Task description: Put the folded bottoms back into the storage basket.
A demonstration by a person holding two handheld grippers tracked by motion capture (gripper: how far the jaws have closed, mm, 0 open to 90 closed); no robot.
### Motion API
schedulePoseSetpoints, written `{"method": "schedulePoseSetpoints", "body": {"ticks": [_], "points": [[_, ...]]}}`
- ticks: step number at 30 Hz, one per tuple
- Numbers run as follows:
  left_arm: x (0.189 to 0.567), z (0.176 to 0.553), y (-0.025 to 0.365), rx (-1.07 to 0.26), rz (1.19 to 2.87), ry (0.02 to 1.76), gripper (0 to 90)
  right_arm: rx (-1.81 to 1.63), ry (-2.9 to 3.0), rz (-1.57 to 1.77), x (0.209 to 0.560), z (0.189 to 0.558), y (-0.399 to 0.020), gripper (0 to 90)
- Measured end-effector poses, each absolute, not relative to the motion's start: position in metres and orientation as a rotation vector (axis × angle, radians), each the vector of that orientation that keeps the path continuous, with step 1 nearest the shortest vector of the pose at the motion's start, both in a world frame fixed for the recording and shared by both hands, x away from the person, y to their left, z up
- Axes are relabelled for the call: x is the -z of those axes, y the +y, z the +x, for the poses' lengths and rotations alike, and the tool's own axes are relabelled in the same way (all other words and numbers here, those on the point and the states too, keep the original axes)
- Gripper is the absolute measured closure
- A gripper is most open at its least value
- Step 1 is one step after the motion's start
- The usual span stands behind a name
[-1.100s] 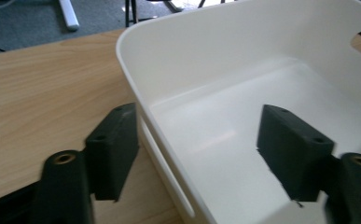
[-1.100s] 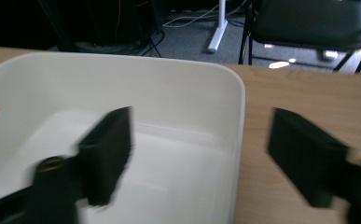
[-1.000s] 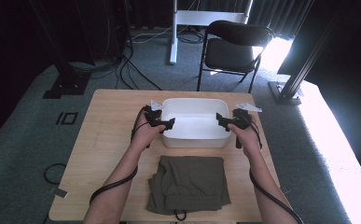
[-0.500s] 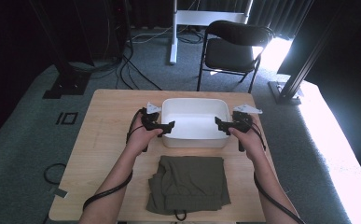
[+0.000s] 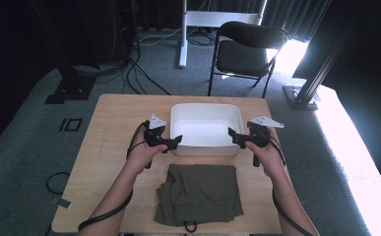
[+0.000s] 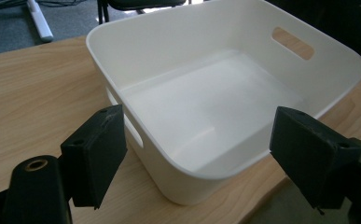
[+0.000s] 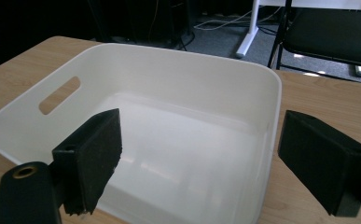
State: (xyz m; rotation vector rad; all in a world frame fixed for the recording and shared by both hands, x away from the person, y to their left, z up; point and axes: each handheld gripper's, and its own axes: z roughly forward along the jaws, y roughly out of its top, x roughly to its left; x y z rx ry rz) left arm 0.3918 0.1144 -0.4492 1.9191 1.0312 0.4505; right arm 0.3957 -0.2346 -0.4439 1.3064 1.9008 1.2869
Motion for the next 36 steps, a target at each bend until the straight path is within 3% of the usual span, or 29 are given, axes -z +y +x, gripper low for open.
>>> {"method": "schedulePoseSetpoints", "body": {"ticks": [36], "points": [[0.478, 0.318, 0.114, -0.366, 1.985, 0.944, 20.3, -1.314, 1.995, 1.215, 0.485, 0.307, -0.230, 13.6]]}}
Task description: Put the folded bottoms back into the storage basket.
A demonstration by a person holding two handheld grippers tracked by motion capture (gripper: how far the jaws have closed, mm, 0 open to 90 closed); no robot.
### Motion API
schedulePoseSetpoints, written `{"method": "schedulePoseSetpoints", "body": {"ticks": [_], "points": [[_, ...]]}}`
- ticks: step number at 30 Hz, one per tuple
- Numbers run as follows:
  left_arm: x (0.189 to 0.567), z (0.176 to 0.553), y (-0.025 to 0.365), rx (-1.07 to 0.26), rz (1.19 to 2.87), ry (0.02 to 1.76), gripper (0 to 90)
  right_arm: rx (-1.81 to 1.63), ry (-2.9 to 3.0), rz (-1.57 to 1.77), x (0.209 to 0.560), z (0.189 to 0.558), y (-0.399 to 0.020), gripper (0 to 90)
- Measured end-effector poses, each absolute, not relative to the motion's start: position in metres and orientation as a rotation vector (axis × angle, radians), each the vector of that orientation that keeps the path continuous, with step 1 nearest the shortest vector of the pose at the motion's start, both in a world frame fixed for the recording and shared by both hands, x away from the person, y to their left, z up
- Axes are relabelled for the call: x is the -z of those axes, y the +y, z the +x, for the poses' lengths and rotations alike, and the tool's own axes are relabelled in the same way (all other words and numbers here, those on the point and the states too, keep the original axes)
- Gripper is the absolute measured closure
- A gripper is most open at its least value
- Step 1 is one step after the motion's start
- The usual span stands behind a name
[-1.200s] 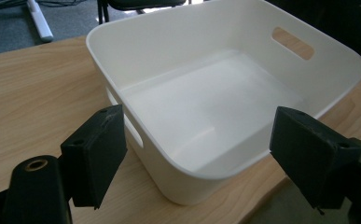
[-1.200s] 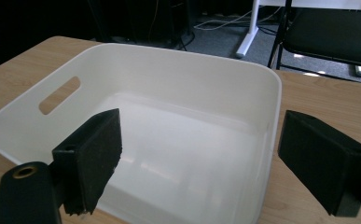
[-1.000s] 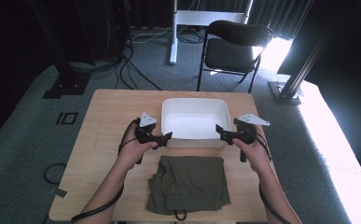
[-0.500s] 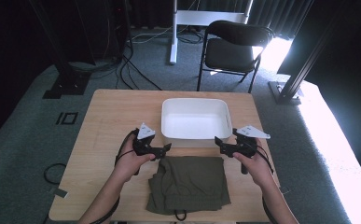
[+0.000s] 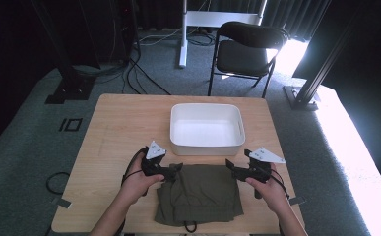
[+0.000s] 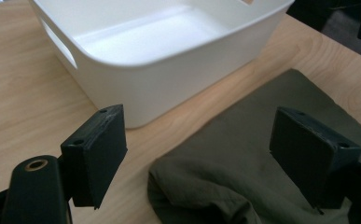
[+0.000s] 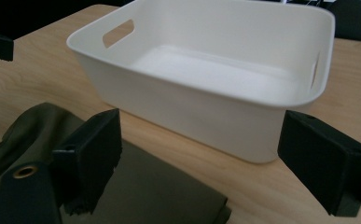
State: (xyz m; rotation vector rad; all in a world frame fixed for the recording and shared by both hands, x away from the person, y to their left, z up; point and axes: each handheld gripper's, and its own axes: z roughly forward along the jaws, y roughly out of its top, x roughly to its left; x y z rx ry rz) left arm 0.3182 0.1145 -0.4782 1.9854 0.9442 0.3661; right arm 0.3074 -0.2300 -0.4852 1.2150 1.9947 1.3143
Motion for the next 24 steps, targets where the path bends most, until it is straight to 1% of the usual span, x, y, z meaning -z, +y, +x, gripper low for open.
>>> {"method": "schedulePoseSetpoints", "body": {"ticks": [5, 13, 16, 24], "points": [[0.489, 0.310, 0.111, -0.320, 2.004, 0.933, 20.3, -1.297, 2.021, 1.227, 0.502, 0.298, -0.230, 13.6], [0.509, 0.297, 0.110, -0.280, 2.044, 0.969, 20.2, -1.251, 2.069, 1.290, 0.532, 0.288, -0.230, 13.6], [0.516, 0.293, 0.111, -0.273, 2.059, 0.987, 18.3, -1.238, 2.078, 1.301, 0.537, 0.286, -0.228, 13.6], [0.532, 0.287, 0.114, -0.260, 2.114, 1.032, 18.3, -1.181, 2.130, 1.325, 0.553, 0.282, -0.222, 13.5]]}}
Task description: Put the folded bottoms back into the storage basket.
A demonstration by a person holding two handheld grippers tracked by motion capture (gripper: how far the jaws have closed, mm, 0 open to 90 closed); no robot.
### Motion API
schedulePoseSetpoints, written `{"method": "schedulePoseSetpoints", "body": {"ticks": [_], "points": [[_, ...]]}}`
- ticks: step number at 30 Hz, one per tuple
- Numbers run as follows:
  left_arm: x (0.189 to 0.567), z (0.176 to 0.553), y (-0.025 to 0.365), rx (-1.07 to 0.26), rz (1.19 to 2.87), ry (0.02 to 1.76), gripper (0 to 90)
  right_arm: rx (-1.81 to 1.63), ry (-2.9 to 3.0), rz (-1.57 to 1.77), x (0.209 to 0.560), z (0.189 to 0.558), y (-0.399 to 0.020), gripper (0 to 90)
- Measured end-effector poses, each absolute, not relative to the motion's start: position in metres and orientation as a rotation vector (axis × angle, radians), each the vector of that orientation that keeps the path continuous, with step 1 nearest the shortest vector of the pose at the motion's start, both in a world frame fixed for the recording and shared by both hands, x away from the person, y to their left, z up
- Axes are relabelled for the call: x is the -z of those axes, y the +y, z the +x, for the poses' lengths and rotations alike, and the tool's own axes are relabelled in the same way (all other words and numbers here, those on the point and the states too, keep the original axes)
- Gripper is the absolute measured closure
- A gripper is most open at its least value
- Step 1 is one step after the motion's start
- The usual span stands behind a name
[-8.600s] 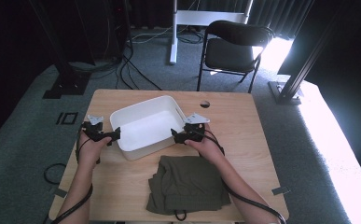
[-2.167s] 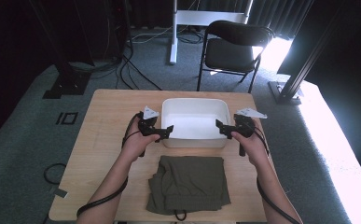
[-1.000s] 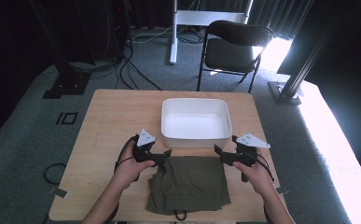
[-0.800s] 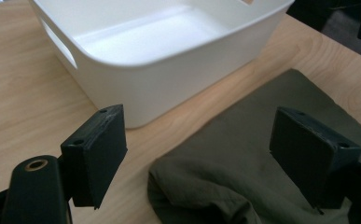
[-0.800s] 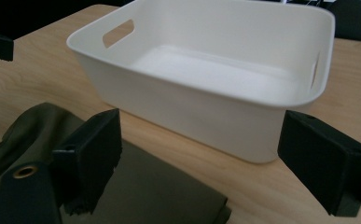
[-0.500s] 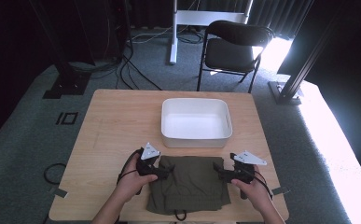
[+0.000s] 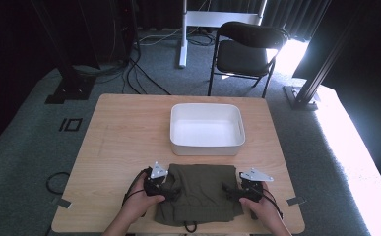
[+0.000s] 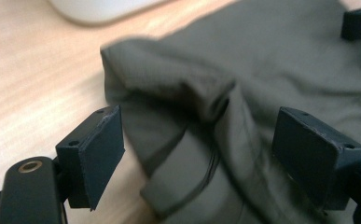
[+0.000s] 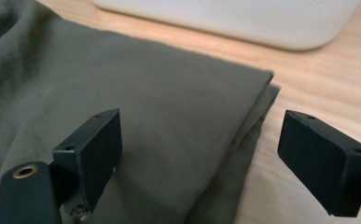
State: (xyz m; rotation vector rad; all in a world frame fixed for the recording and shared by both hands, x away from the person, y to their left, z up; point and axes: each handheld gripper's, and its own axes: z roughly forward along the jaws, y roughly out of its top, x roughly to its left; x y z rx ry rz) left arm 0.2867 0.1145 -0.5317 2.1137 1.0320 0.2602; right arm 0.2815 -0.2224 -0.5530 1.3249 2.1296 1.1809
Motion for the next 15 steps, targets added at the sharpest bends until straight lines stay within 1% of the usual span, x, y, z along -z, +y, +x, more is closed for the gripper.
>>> {"method": "schedulePoseSetpoints", "body": {"ticks": [11, 15], "points": [[0.548, 0.282, 0.113, -0.242, 2.156, 1.038, 18.2, -1.136, 2.201, 1.347, 0.561, 0.282, -0.217, 13.6], [0.550, 0.283, 0.112, -0.267, 2.156, 1.023, 15.3, -1.105, 2.225, 1.327, 0.562, 0.283, -0.215, 13.8]]}}
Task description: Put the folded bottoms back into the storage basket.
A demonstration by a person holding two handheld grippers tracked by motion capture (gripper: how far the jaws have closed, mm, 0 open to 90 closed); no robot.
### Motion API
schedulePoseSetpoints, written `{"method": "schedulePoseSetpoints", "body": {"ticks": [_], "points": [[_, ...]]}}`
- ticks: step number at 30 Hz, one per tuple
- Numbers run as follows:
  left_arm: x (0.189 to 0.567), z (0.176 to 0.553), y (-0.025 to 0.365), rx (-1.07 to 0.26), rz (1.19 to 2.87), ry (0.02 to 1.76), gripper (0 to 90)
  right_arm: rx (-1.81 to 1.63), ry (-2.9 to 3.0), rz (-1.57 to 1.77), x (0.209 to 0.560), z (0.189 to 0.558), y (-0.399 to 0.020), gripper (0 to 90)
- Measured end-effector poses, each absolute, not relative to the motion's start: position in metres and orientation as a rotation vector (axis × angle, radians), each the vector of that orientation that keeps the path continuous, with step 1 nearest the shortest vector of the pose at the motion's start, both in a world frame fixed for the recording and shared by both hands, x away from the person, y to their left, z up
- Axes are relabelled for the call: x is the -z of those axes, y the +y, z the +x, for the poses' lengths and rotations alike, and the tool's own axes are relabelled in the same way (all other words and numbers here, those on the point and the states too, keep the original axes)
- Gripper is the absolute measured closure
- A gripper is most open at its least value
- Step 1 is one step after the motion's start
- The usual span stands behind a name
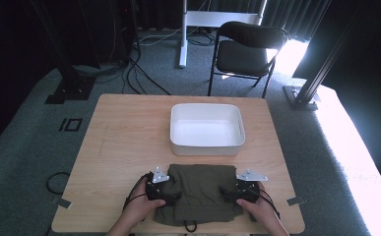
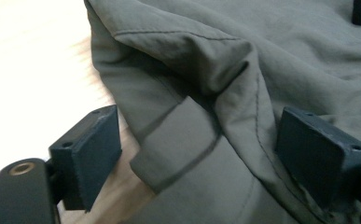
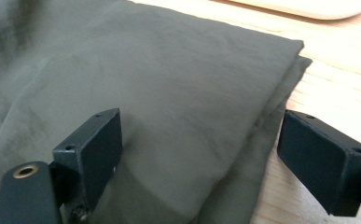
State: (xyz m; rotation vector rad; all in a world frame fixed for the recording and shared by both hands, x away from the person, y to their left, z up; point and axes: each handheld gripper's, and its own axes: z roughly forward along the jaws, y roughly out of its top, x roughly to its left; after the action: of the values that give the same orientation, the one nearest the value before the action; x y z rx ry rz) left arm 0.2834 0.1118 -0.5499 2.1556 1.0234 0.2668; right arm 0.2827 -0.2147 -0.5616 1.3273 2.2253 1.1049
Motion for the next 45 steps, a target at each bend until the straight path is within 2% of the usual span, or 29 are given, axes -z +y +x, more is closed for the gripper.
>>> {"method": "schedulePoseSetpoints", "body": {"ticks": [8, 10, 12, 15, 16, 18, 20, 22, 26, 34, 45], "points": [[0.556, 0.281, 0.108, -0.325, 2.118, 0.986, 14.4, -1.072, 2.244, 1.289, 0.562, 0.280, -0.209, 14.1], [0.556, 0.281, 0.107, -0.335, 2.117, 0.992, 14.4, -1.075, 2.250, 1.274, 0.562, 0.280, -0.209, 17.3], [0.556, 0.280, 0.105, -0.341, 2.120, 0.993, 14.5, -1.082, 2.257, 1.245, 0.561, 0.279, -0.208, 25.1], [0.556, 0.280, 0.104, -0.333, 2.122, 0.969, 17.8, -1.129, 2.277, 1.208, 0.561, 0.275, -0.204, 47.1], [0.556, 0.279, 0.104, -0.301, 2.108, 0.945, 25.5, -1.147, 2.288, 1.201, 0.561, 0.275, -0.203, 55.4], [0.556, 0.276, 0.101, -0.267, 2.094, 0.929, 49.9, -1.164, 2.293, 1.201, 0.561, 0.274, -0.201, 63.6], [0.556, 0.277, 0.101, -0.226, 2.067, 0.955, 61.5, -1.182, 2.300, 1.202, 0.561, 0.274, -0.199, 74.7], [0.555, 0.280, 0.102, -0.215, 2.060, 0.957, 71.0, -1.154, 2.310, 1.176, 0.558, 0.274, -0.198, 79.3], [0.546, 0.282, 0.102, -0.252, 2.076, 0.917, 76.8, -1.178, 2.318, 1.206, 0.549, 0.277, -0.201, 81.0], [0.526, 0.285, 0.106, -0.256, 2.012, 0.897, 82.2, -1.295, 2.268, 1.193, 0.521, 0.275, -0.206, 81.6], [0.490, 0.288, 0.109, -0.291, 1.943, 0.860, 83.3, -1.421, 2.214, 1.166, 0.484, 0.277, -0.213, 81.6]]}}
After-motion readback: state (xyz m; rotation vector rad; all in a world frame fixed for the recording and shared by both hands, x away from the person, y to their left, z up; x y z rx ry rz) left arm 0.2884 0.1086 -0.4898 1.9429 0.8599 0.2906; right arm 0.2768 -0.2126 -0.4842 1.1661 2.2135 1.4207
